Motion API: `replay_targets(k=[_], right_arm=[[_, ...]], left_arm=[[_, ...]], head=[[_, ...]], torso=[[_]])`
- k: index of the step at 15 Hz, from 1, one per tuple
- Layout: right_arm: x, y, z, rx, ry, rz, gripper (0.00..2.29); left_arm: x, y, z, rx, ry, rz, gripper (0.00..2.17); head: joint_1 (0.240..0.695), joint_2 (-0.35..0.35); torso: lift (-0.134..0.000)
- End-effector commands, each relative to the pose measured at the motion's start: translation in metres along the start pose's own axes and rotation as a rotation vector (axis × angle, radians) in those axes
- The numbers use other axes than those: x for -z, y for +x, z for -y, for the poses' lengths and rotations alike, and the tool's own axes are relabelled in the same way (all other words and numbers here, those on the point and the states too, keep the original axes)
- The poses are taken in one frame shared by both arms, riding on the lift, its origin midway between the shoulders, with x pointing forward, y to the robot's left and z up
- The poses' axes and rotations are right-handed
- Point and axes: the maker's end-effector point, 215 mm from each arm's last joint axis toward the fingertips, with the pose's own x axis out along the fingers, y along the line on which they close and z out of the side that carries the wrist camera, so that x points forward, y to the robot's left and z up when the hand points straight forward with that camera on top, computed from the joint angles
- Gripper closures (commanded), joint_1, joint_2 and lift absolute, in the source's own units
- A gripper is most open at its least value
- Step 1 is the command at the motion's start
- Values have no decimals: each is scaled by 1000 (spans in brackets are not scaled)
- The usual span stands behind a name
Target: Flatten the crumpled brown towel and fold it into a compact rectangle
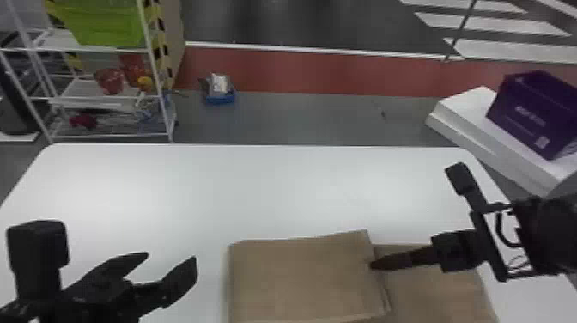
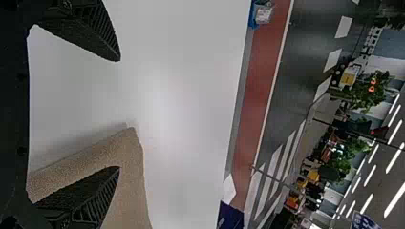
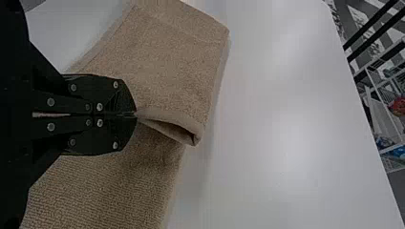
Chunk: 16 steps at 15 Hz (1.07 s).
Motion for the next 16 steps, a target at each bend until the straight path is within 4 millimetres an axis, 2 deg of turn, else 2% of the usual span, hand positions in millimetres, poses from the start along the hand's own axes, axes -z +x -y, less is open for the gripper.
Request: replay_targets(k=[1, 4, 6, 9, 13, 14, 16], right_arm=[[5, -14, 2, 7, 0, 20, 1180], [7, -44, 12, 29, 13, 62, 1180], [10, -65, 23, 45, 35, 88, 1180], [27, -89, 32, 62, 65, 106, 1180], [33, -85, 31, 57, 71, 96, 1180], [25, -82, 25, 41, 65, 111, 1180], [-7, -75, 0, -38, 37, 179, 1180]], left_arm=[[0, 0, 0, -1, -3, 1, 76], [-3, 1, 0, 1, -1, 7, 76], [-3, 4, 0, 4, -3, 7, 76], [-3, 7, -1, 6, -7, 6, 76], [-4, 12, 2, 17, -10, 6, 76], [-3, 12, 2, 17, -11, 3, 76], [0, 12, 6, 32, -15, -7, 76]], head=[[695, -122], [695, -135], [695, -172], [695, -210], [695, -258], [695, -260], [695, -252]], torso=[[-124], [-124], [-124], [-124], [-124], [-124], [-124]])
